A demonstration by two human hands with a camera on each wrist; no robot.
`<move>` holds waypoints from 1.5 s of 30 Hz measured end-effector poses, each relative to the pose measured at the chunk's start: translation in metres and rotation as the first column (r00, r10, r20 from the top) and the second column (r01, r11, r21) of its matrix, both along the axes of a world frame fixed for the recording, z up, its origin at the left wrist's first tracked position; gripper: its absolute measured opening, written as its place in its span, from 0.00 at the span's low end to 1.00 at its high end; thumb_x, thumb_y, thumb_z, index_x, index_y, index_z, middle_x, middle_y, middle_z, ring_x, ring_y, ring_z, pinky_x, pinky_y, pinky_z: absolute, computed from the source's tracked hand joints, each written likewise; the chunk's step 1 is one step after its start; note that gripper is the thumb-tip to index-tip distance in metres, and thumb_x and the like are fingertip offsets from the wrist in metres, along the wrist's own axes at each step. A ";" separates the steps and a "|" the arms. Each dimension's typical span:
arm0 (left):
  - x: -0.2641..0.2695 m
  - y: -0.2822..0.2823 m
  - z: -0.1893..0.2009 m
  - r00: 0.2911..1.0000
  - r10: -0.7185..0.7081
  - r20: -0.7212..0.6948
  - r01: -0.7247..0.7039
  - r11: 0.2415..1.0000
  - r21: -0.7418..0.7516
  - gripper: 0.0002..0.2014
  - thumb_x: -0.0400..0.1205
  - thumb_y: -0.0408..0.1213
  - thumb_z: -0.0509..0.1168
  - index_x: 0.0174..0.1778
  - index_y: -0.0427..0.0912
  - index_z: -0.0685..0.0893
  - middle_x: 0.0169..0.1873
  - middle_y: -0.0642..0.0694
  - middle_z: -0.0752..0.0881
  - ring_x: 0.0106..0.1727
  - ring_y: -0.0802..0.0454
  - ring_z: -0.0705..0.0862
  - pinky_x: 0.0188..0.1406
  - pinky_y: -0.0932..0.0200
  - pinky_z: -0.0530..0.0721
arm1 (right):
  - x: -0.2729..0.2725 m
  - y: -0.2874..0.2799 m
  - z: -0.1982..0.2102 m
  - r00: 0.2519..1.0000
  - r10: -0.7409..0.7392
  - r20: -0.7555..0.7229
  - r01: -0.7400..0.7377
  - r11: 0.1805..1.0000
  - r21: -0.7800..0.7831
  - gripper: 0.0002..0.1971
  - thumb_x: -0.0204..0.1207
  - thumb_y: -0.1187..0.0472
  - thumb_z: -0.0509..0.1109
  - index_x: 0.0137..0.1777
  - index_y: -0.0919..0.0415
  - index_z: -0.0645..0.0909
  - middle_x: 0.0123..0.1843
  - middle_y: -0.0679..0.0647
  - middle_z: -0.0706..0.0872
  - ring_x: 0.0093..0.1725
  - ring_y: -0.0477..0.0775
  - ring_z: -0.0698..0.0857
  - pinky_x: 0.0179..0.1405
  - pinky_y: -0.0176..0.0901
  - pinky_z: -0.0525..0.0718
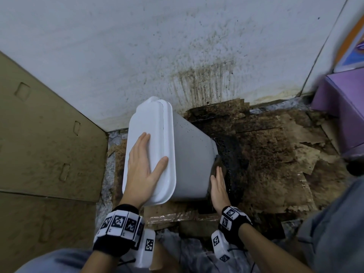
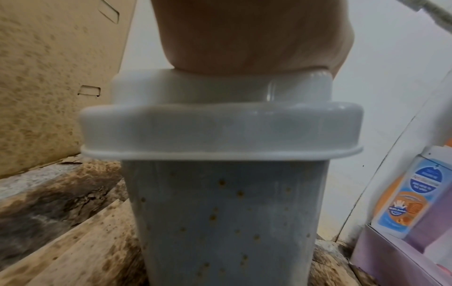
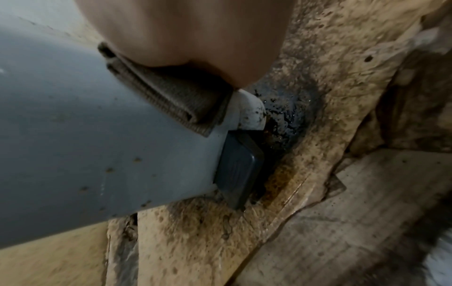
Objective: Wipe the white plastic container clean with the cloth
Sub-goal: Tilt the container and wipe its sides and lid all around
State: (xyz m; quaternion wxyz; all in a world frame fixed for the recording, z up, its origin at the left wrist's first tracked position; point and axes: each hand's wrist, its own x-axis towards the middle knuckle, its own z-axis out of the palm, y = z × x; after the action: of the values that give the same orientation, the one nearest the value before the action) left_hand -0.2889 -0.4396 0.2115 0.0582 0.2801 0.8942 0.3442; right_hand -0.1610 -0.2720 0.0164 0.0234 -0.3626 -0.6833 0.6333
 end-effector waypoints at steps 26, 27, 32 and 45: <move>-0.002 0.000 -0.002 0.999 -0.007 -0.054 0.005 0.999 -0.037 0.42 0.83 0.66 0.55 0.90 0.47 0.57 0.89 0.51 0.58 0.89 0.56 0.55 0.87 0.57 0.50 | -0.020 -0.041 0.091 0.912 0.214 -0.351 -0.114 0.952 0.283 0.27 0.91 0.51 0.45 0.90 0.46 0.48 0.90 0.37 0.50 0.88 0.36 0.48 0.86 0.37 0.45; -0.001 0.000 -0.002 0.999 -0.005 -0.050 0.003 0.999 -0.034 0.42 0.83 0.66 0.55 0.90 0.48 0.57 0.89 0.52 0.58 0.89 0.56 0.55 0.87 0.57 0.50 | -0.019 -0.038 0.082 0.924 0.187 -0.332 -0.102 0.961 0.257 0.27 0.91 0.49 0.45 0.89 0.45 0.49 0.90 0.37 0.50 0.88 0.35 0.47 0.87 0.38 0.45; -0.001 -0.001 -0.001 0.999 0.000 -0.036 -0.001 1.000 -0.027 0.42 0.82 0.67 0.55 0.90 0.49 0.56 0.89 0.53 0.57 0.89 0.56 0.55 0.88 0.53 0.51 | -0.009 -0.015 0.033 0.989 0.062 -0.133 -0.054 0.996 0.069 0.24 0.93 0.53 0.45 0.86 0.42 0.43 0.91 0.42 0.43 0.88 0.38 0.44 0.88 0.43 0.41; -0.002 0.001 -0.002 0.999 -0.005 -0.046 0.003 0.999 -0.049 0.43 0.83 0.68 0.54 0.90 0.48 0.55 0.90 0.52 0.56 0.89 0.55 0.54 0.89 0.53 0.51 | -0.021 -0.039 0.061 0.989 -0.052 -0.139 0.057 0.998 0.037 0.26 0.92 0.54 0.45 0.89 0.49 0.47 0.89 0.39 0.46 0.86 0.34 0.45 0.89 0.45 0.42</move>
State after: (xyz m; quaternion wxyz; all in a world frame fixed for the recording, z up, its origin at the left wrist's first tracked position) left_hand -0.2911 -0.4385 0.2093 0.0453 0.2882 0.9029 0.3156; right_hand -0.1818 -0.3109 0.0776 0.0955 -0.3358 -0.6827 0.6420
